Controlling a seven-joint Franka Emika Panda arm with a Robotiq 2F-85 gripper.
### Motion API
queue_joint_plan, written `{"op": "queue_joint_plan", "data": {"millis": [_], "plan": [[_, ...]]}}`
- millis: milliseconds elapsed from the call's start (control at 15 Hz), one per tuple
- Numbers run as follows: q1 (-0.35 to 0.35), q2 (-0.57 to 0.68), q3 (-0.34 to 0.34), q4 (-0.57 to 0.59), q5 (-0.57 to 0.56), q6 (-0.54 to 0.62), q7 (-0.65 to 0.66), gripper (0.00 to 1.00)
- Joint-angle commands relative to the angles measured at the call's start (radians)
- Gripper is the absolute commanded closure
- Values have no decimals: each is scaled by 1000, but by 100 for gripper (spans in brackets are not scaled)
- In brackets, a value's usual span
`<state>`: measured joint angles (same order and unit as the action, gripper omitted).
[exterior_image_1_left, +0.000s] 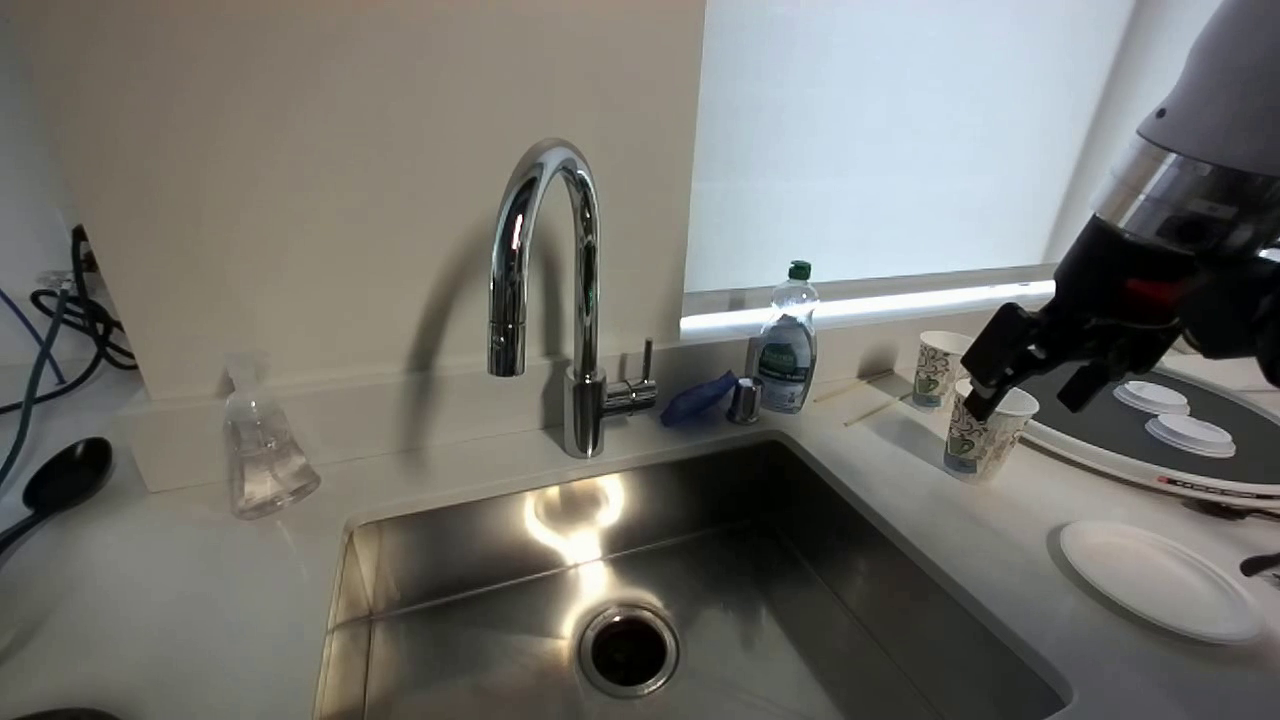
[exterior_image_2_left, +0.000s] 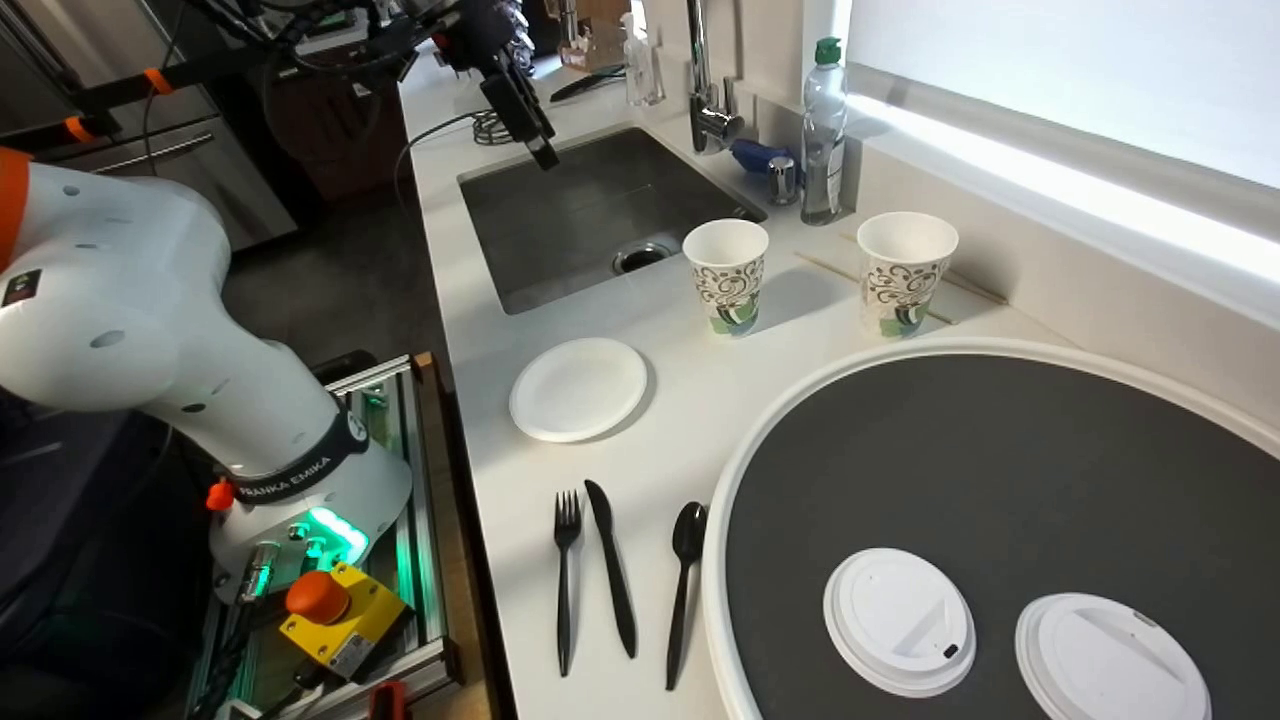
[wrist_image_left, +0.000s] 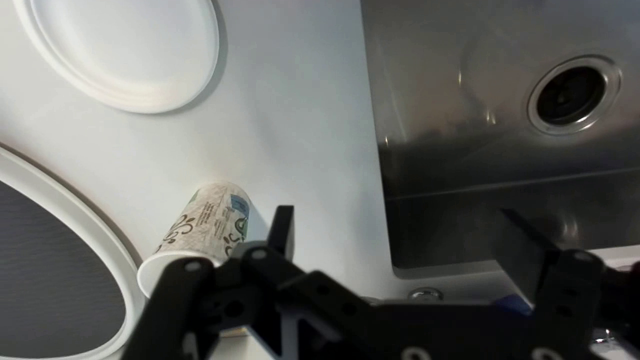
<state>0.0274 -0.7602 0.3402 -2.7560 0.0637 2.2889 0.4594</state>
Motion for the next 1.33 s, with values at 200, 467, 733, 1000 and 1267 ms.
{"op": "queue_joint_plan", "data": {"millis": [200, 467, 733, 1000, 1267], "plan": [[-86, 123, -1, 1, -88, 149, 33, 0], [-131, 172, -8, 2, -135, 211, 41, 0], [-183, 224, 2, 2, -188, 292, 68, 0], [-172, 220, -23, 3, -191, 276, 55, 0], [-175, 228, -21, 6, -195, 277, 59, 0]]}}
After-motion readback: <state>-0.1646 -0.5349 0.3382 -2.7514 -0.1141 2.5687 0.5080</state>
